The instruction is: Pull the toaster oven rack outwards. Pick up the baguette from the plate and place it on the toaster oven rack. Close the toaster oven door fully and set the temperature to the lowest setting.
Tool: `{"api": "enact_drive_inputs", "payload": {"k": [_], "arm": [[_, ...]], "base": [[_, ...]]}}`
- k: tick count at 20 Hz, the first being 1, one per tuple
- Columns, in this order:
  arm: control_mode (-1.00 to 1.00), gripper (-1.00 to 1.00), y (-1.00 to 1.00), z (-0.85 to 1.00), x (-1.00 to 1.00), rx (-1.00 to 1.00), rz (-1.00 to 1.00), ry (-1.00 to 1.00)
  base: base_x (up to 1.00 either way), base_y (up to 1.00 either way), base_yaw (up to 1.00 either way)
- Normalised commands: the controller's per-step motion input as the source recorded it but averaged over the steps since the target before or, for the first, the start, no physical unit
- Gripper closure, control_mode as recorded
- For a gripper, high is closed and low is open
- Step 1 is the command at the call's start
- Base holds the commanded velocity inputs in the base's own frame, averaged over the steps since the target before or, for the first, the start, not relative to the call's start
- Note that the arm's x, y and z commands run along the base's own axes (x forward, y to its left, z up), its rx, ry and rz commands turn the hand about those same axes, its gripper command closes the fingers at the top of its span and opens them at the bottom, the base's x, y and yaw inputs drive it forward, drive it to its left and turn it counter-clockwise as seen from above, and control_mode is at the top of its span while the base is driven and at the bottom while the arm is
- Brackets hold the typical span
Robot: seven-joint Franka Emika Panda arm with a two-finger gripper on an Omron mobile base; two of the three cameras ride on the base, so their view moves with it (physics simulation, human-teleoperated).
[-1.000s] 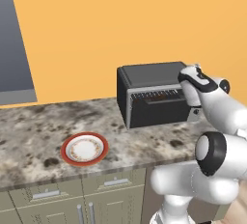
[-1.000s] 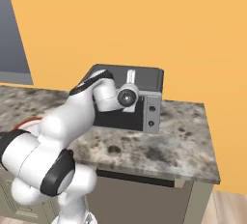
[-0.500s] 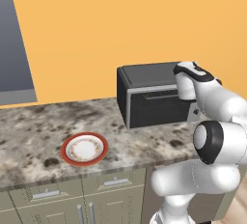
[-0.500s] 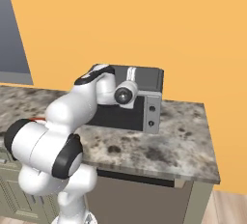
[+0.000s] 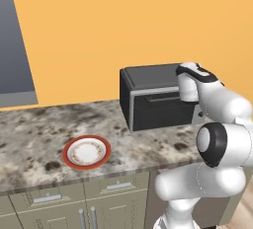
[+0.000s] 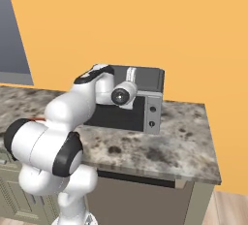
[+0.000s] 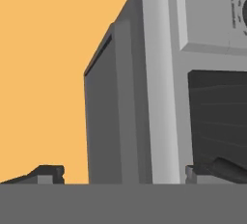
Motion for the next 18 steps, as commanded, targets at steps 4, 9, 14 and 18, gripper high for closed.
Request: {"api": "enact_drive_inputs", "payload": {"k": [4, 9, 14, 18], "arm": [[-1.00, -1.00, 0.00, -0.03, 0.15, -0.04, -0.02, 0.01], [-1.00, -1.00, -0.07, 0.00, -0.27, 0.00, 0.00, 0.11], [-1.00, -1.00, -0.18, 0.37, -0.19, 0.00, 0.00, 0.11], [-1.00, -1.00, -0.13, 0.48, 0.10, -0.01, 0.00, 0.08]], "base": [[0.00, 0.00, 0.00], [0.00, 0.00, 0.00], [0.00, 0.00, 0.00], [0.00, 0.00, 0.00]]}}
